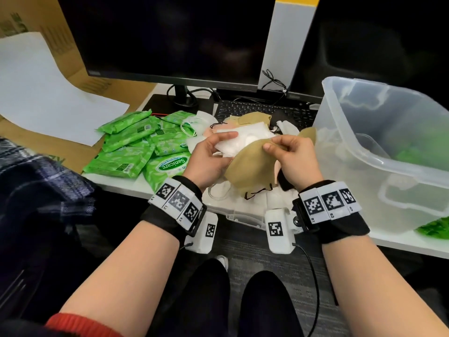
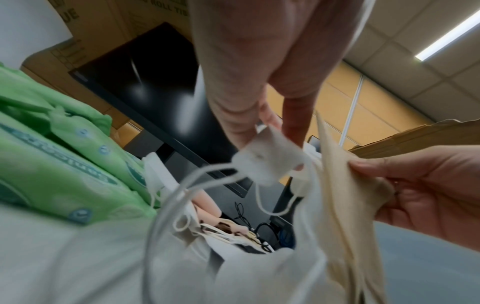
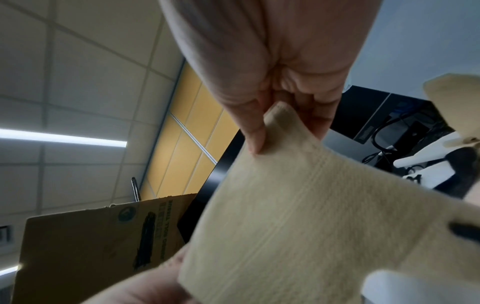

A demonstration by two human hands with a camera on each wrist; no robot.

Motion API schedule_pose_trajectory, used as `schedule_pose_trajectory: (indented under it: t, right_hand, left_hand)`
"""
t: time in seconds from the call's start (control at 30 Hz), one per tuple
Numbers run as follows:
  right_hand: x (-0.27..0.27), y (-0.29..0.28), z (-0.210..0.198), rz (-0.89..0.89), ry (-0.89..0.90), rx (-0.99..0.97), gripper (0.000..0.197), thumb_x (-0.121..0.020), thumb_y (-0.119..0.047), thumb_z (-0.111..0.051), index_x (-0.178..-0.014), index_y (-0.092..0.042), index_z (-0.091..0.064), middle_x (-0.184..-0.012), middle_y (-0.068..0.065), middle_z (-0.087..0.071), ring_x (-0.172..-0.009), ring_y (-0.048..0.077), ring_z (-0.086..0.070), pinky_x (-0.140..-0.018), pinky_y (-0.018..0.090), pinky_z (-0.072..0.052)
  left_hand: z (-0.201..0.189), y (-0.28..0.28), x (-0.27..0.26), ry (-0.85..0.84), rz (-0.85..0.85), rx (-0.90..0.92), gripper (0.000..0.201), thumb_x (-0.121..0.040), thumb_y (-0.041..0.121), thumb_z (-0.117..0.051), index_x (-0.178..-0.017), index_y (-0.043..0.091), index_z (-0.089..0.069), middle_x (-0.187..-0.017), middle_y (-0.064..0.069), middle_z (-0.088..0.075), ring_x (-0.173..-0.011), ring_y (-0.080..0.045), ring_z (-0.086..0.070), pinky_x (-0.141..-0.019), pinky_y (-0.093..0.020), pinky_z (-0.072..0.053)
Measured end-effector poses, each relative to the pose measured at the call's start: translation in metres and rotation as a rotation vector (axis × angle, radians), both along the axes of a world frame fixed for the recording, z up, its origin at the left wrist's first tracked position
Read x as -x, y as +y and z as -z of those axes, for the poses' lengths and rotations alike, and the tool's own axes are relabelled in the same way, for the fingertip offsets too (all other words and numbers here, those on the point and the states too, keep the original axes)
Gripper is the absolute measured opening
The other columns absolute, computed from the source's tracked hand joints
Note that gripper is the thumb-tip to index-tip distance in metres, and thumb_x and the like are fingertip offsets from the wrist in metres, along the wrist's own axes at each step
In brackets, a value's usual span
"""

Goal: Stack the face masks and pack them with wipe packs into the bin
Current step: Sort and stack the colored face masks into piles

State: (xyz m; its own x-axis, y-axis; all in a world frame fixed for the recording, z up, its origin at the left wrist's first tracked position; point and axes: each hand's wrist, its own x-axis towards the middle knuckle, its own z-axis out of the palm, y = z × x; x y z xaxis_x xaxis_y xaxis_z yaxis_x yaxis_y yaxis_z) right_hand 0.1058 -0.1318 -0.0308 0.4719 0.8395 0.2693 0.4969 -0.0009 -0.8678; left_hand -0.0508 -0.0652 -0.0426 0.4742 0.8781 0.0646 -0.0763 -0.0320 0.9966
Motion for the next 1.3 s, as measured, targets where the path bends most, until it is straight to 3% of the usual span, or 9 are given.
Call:
schedule_pose_trajectory:
  t: [0.13,0.33,0.5,0.6,0.73,0.87,1.03,1.2,1.3]
  right_hand:
    - [0.000,0.009,-0.002,0.079,0.052,-0.013,0.019,-0.082,-0.021,-0.066,-0.065,-0.029,-0.064,-0.075,-0.003,-0.066,-0.087,0.023,-0.063,-0.091,0.044,-0.049]
    - [-0.005,0.017,-0.010,0.197,-0.014,-0.034,0.024,-0.081,-0.023,-0.060,-0.058,-0.028,-0.056,-0.073,-0.005,-0.059,-0.084,0.017,-0.054,-0.090,0.041,-0.047]
    - [0.010,0.017,-0.013,0.031,0.022,-0.037,0.018,-0.076,-0.023,-0.059,-0.058,-0.026,-0.058,-0.062,-0.009,-0.056,-0.072,0.013,-0.051,-0.071,0.031,-0.042]
    - [0.017,0.016,-0.013,-0.085,0.036,-0.035,0.018,-0.075,-0.026,-0.060,-0.057,-0.028,-0.060,-0.062,-0.010,-0.055,-0.072,0.013,-0.051,-0.070,0.032,-0.041]
    - [0.023,0.011,-0.008,-0.239,0.158,-0.043,0.012,-0.073,-0.026,-0.056,-0.066,-0.029,-0.066,-0.079,-0.005,-0.065,-0.078,0.015,-0.058,-0.072,0.031,-0.047]
    - [0.021,0.010,-0.001,-0.298,0.205,-0.080,0.012,-0.080,-0.022,-0.056,-0.073,-0.027,-0.065,-0.091,-0.009,-0.068,-0.088,0.013,-0.061,-0.084,0.033,-0.049]
    - [0.018,0.011,0.003,-0.286,0.343,-0.086,0.017,-0.081,-0.032,-0.043,-0.083,-0.024,-0.057,-0.093,0.007,-0.061,-0.089,0.017,-0.054,-0.077,0.027,-0.041]
    - [0.009,0.016,0.002,-0.235,0.415,-0.083,0.027,-0.081,-0.022,-0.040,-0.097,-0.025,-0.062,-0.068,-0.006,-0.064,-0.077,0.011,-0.058,-0.078,0.028,-0.043]
    - [0.006,0.015,0.001,-0.324,0.353,-0.007,0.038,-0.089,0.005,-0.045,-0.122,-0.014,-0.052,-0.063,-0.009,-0.067,-0.069,0.004,-0.062,-0.073,0.020,-0.048]
  left_hand:
    - [0.002,0.013,0.012,-0.062,-0.069,0.021,0.054,-0.073,-0.023,-0.056,-0.097,0.026,-0.052,-0.101,-0.014,-0.061,-0.073,-0.016,-0.060,-0.052,-0.021,-0.053]
    - [0.009,0.034,0.020,-0.010,-0.292,-0.038,0.036,-0.082,-0.013,-0.055,-0.077,0.023,-0.057,-0.073,-0.003,-0.060,-0.056,-0.018,-0.052,-0.042,-0.022,-0.044]
    - [0.006,0.021,0.014,-0.045,-0.201,-0.047,0.022,-0.089,0.000,-0.055,-0.096,0.015,-0.068,-0.091,0.000,-0.067,-0.081,-0.005,-0.058,-0.076,-0.014,-0.046]
    - [0.004,0.012,0.011,-0.100,-0.062,-0.051,0.024,-0.077,0.015,-0.071,-0.101,0.014,-0.068,-0.107,-0.007,-0.065,-0.099,-0.010,-0.058,-0.087,-0.018,-0.046]
    - [0.004,0.007,0.008,-0.031,-0.014,-0.117,0.031,-0.070,0.002,-0.077,-0.096,0.014,-0.067,-0.091,-0.001,-0.067,-0.077,-0.004,-0.062,-0.070,-0.016,-0.051]
    - [0.004,0.005,0.003,-0.003,-0.049,-0.133,0.014,-0.078,0.003,-0.070,-0.082,0.016,-0.070,-0.072,0.006,-0.069,-0.064,-0.005,-0.063,-0.064,-0.019,-0.053]
    - [0.009,0.005,-0.003,0.023,-0.064,-0.114,0.011,-0.082,0.004,-0.066,-0.083,0.015,-0.069,-0.078,-0.003,-0.068,-0.071,-0.015,-0.062,-0.074,-0.029,-0.052]
    - [0.011,0.006,-0.001,0.028,-0.032,-0.101,0.010,-0.074,0.011,-0.072,-0.074,0.021,-0.070,-0.067,0.007,-0.069,-0.065,-0.010,-0.062,-0.069,-0.025,-0.051]
    - [0.009,0.004,-0.001,0.013,-0.008,-0.096,0.007,-0.064,0.017,-0.067,-0.070,0.021,-0.069,-0.061,0.011,-0.067,-0.062,-0.004,-0.060,-0.067,-0.019,-0.049]
